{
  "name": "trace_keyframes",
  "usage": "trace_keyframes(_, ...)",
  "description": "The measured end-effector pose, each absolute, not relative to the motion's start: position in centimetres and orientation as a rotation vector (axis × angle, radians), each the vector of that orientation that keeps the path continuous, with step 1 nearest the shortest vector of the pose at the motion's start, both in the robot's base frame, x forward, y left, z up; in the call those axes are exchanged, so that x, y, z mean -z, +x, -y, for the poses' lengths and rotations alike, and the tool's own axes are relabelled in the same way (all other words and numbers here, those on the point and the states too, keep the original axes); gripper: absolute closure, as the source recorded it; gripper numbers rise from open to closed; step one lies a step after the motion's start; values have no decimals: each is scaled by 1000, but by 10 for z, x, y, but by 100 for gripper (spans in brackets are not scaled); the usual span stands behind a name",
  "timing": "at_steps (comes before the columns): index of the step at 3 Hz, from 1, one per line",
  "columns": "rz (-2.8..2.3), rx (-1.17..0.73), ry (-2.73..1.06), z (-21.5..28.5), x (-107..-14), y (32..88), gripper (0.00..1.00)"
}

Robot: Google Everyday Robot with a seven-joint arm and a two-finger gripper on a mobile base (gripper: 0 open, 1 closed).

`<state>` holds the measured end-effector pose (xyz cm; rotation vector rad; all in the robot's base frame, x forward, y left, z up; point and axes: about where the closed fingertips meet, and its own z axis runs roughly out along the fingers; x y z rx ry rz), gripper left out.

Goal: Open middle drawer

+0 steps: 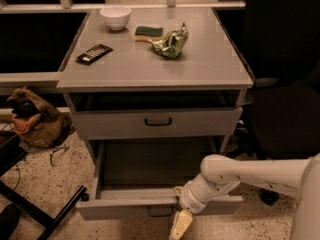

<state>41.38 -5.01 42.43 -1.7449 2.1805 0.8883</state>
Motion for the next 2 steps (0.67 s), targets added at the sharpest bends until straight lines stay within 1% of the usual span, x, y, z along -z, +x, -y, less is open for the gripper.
trace_keyframes(1,-2237,-898,-1701,56,-427,393,0)
trace_keyframes(2,-2237,-898,-1701,56,-427,393,0)
